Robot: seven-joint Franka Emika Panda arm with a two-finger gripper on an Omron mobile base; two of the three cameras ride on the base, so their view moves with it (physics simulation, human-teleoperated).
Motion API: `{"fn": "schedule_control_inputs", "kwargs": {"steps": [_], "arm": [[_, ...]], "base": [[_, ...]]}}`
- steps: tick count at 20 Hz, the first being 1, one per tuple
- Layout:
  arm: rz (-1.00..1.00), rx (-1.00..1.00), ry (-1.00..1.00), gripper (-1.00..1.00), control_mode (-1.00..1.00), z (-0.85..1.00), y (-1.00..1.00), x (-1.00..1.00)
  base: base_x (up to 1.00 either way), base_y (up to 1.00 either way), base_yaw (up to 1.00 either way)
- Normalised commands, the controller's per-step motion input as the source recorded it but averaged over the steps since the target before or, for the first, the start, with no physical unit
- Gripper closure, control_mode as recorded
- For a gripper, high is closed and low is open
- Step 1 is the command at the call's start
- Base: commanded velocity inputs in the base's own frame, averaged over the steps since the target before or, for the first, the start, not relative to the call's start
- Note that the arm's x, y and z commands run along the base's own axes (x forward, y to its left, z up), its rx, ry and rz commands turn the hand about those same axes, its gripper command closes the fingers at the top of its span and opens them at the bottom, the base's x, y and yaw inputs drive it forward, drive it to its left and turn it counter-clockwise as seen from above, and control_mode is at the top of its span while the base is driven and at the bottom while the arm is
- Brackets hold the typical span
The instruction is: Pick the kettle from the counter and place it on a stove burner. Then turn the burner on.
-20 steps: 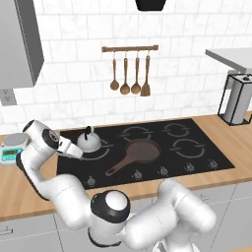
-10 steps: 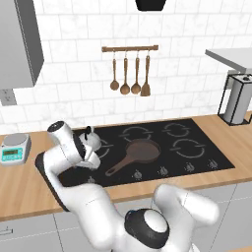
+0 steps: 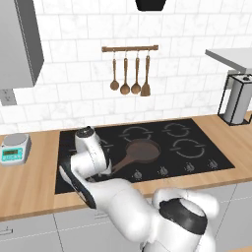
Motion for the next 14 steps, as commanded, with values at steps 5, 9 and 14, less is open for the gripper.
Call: {"fn": "schedule_control_inputs", "kwargs": {"steps": [5, 9, 14], "arm": [[0.06, 0.00, 0.08, -1.00, -1.00, -0.12, 0.20, 0.00], [0.00, 0.00, 0.01, -1.00, -1.00, -0.01, 0.08, 0.14], [0.00, 0.00, 0.01, -1.00, -1.00, -0.11, 0.00, 0.30]], "base": [[0.00, 0.00, 0.00], [0.00, 0.00, 0.00], [0.00, 0.00, 0.00]]}}
